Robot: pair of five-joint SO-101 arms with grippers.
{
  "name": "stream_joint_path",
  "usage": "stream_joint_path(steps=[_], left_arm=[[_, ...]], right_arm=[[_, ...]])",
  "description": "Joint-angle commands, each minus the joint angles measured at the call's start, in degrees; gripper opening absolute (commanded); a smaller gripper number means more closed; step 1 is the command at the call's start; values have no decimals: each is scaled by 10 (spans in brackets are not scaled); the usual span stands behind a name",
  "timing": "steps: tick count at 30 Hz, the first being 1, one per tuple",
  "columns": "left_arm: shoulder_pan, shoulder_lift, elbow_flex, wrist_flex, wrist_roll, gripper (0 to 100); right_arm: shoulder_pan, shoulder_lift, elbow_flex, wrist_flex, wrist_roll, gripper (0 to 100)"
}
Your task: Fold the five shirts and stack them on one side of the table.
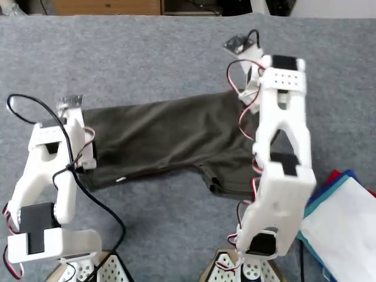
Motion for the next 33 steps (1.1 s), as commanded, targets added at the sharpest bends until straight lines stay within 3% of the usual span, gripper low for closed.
stream_joint_path(steps=[1,6,11,19,29,33], left_arm=[[10,-12,-86,-4,33,20],[4,5,-56,-163,80,20],[-32,24,7,-276,109,20],[-110,44,-21,-328,244,23],[-114,62,-40,-325,245,24],[-111,63,-55,-295,218,25]], right_arm=[[-15,-137,0,58,26,6],[-28,-263,136,96,67,10],[-29,-386,342,72,136,92],[-32,-607,626,50,238,159],[-74,-679,777,42,279,161],[-74,-679,815,23,302,206]])
